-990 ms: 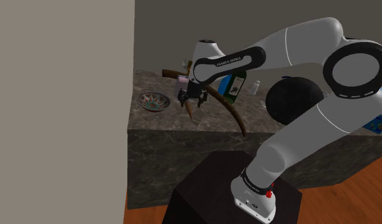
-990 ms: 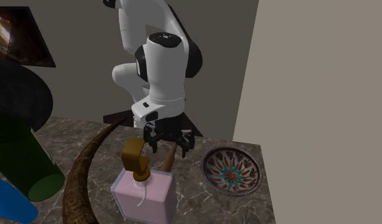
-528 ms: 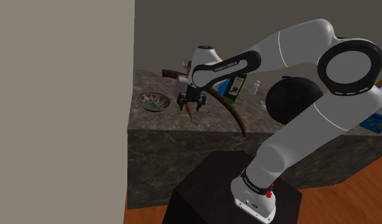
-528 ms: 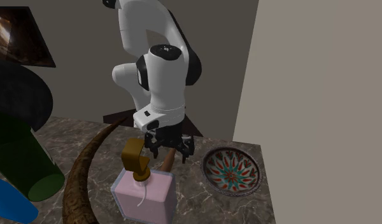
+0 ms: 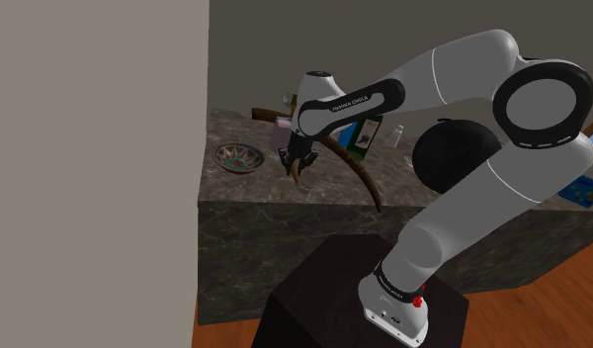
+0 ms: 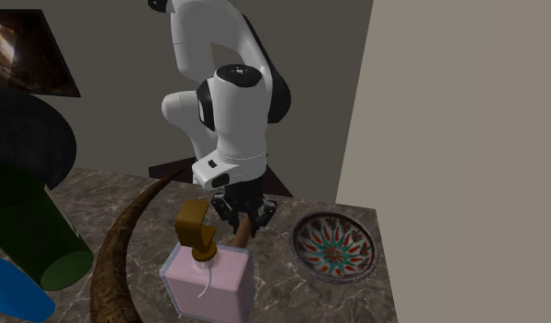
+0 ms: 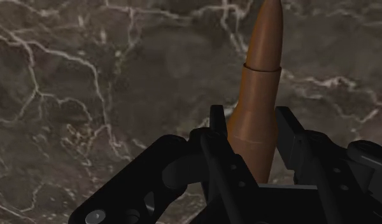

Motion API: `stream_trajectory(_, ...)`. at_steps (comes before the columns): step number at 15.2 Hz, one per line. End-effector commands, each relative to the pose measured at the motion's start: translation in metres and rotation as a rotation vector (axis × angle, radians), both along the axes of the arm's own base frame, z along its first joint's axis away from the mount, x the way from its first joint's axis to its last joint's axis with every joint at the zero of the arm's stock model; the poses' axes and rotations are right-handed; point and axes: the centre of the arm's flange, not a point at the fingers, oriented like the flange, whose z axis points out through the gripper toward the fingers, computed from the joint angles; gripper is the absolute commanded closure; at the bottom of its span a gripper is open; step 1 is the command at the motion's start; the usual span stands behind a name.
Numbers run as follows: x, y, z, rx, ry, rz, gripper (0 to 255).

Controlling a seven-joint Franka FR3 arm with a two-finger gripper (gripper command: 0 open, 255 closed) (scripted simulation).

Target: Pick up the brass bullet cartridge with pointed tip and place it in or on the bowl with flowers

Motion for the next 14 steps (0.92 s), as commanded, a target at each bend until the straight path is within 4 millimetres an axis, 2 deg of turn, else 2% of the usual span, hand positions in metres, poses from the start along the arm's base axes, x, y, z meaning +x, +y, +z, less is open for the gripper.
stream_trajectory(1,0.0,0.0,0.0,0.0,0.0,0.0,255)
stream_trajectory(6,0.0,0.0,0.0,0.0,0.0,0.0,255)
stream_trajectory(14,0.0,0.0,0.042,0.0,0.0,0.0,255)
